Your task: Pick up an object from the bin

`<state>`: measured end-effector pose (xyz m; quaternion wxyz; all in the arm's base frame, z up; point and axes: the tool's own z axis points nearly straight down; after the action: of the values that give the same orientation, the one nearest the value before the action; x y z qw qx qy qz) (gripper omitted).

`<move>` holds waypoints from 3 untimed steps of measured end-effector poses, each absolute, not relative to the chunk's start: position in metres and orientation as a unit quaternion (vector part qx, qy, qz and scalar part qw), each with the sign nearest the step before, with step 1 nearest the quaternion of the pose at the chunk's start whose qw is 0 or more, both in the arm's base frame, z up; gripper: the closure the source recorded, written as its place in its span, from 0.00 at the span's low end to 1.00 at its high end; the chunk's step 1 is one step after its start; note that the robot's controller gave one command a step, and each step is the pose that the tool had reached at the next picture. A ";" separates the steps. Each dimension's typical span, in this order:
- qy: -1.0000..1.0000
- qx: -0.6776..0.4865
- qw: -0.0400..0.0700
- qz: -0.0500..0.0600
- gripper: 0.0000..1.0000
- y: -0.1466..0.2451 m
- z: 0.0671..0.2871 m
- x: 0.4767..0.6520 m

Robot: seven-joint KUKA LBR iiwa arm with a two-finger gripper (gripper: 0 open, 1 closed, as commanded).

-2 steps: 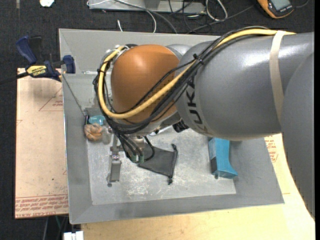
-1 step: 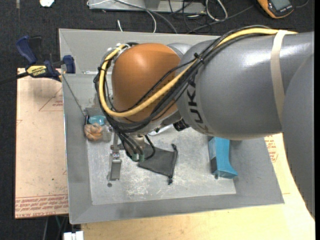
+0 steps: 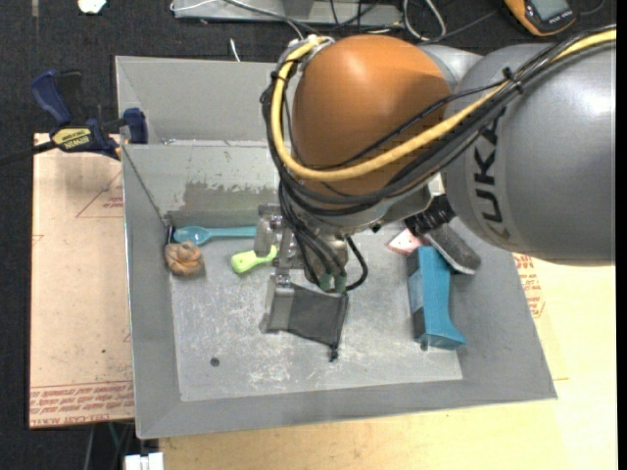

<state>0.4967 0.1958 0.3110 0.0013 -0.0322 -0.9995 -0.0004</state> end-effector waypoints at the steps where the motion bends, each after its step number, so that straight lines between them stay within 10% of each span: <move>1: -1.000 -0.021 0.001 -0.001 0.00 0.184 0.250 0.502; 2: -1.000 -0.023 -0.002 -0.001 0.00 0.185 0.312 0.501; 3: -1.000 -0.027 0.001 -0.001 0.00 0.160 0.258 0.530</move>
Offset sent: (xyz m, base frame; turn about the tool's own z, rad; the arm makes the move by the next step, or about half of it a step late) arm 0.0038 -0.0106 0.0904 -0.0174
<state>0.5305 0.1597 0.2577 0.0014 -0.0270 -0.9996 -0.0005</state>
